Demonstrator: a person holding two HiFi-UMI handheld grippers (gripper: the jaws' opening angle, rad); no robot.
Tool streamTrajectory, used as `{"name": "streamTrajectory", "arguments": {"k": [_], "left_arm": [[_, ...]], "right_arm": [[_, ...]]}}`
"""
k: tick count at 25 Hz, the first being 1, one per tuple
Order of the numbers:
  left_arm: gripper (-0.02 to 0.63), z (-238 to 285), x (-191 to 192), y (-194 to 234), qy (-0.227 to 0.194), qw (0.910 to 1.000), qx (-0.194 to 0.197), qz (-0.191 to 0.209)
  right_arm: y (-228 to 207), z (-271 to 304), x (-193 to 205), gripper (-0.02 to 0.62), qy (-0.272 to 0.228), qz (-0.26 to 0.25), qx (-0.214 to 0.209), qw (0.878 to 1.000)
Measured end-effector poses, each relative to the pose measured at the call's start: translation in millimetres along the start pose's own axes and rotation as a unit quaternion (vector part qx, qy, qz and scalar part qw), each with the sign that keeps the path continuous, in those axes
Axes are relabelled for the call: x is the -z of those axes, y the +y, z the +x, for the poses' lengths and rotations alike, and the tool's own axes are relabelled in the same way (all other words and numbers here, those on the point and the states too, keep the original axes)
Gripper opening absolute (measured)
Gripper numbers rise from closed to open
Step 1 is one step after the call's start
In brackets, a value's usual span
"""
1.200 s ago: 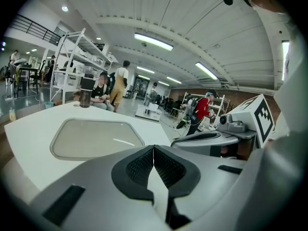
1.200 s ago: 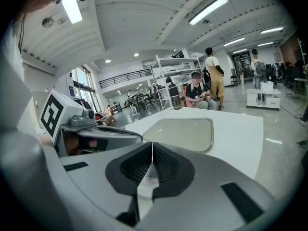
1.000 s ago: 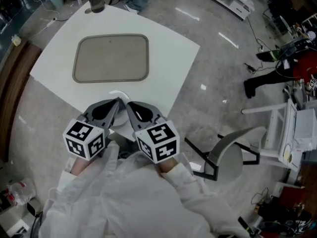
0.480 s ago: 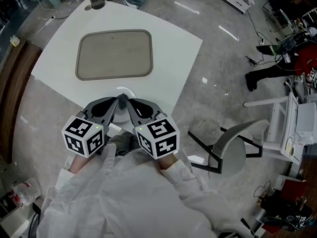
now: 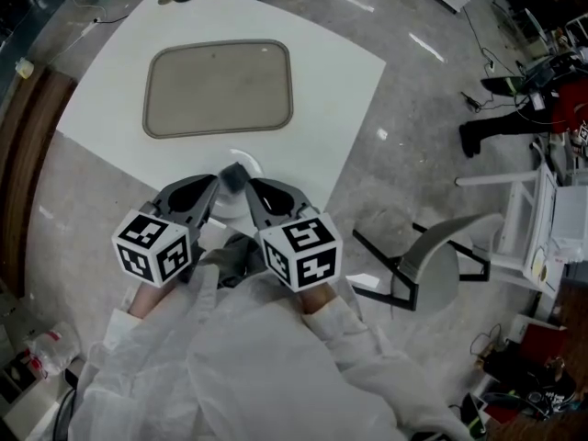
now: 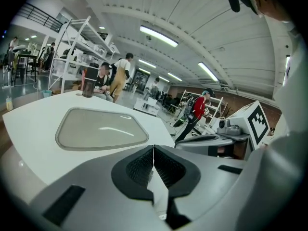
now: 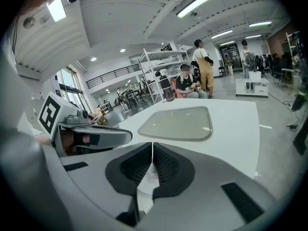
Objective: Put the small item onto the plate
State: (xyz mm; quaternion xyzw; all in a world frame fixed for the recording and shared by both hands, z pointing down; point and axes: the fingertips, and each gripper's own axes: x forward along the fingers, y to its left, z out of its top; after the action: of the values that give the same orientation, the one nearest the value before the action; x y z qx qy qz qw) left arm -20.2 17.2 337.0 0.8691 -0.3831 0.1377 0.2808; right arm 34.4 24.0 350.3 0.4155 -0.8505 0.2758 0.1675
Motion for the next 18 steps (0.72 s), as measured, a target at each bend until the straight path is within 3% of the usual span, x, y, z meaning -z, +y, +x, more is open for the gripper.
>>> {"name": "streamTrajectory", "arguments": {"k": [18], "left_arm": [[0.011,-0.9,67.0,42.8,0.066,0.994,-0.028,-0.082]], "right_arm": [[-26.7,4.5,52.2,0.017,0.058,0.056,0.034,0.996]]}}
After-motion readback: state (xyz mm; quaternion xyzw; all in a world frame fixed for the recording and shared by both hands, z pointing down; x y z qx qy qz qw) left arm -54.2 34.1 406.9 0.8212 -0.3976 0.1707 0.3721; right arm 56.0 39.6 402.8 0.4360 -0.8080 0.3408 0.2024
